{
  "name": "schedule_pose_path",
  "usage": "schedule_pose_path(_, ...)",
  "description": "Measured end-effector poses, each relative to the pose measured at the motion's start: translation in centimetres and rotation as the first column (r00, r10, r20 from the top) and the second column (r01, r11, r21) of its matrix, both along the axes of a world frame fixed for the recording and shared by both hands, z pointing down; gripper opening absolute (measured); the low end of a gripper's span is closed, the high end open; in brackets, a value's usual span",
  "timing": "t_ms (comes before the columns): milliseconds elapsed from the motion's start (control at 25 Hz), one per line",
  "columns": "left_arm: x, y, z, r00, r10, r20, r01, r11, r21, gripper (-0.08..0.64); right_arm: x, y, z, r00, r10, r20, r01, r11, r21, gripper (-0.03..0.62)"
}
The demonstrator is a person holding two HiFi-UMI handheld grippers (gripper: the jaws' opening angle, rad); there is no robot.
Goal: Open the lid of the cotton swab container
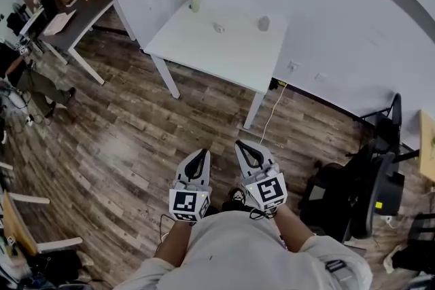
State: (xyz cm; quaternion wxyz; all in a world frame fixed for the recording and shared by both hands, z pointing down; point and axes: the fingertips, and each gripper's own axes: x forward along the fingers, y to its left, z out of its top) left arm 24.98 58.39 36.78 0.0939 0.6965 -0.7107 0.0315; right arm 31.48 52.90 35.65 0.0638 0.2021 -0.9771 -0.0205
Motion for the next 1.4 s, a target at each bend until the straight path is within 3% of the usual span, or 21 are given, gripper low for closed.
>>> schedule_pose_path(160, 2.3, -0.8, 1.8, 0.997, 0.074, -0.032, -0.075, 0.996, -0.039, 0.021, 1.4, -0.6, 1.2, 1.000, -0.013, -0.018, 0.013, 1.000, -0.011, 0.001)
schedule_pose_path(480, 2.8, -2.9, 4.6, 0.999, -0.023, -0.049, 0.018, 0.994, -0.103, 0.023, 4.6, -4.2, 4.3, 0.999, -0.006, -0.052, 0.000, 0.994, -0.111, 0.002)
schedule_pose_path(720, 1.0, -3.3, 7.1, 0.997, -0.059, -0.059, 0.047, 0.980, -0.193, 0.046, 2.9, -6.9, 6.7, 0.995, -0.020, -0.097, 0.005, 0.989, -0.151, 0.054)
schedule_pose_path(880, -2.0, -5.1, 8.9, 0.994, -0.054, -0.097, 0.031, 0.975, -0.220, 0.100, -0.2, -7.7, 7.6, 0.991, -0.036, -0.131, 0.016, 0.988, -0.151, 0.074)
schedule_pose_path(1120, -7.7, -11.9, 9.0, 0.993, 0.028, -0.118, -0.048, 0.983, -0.177, 0.104, -6.2, -11.2, 9.1, 0.983, -0.049, -0.178, 0.017, 0.984, -0.177, 0.074)
schedule_pose_path(1400, -19.8, -16.5, 7.6, 0.996, 0.062, -0.069, -0.072, 0.984, -0.161, 0.104, -15.7, -16.4, 7.0, 0.985, 0.022, -0.169, -0.049, 0.987, -0.156, 0.074)
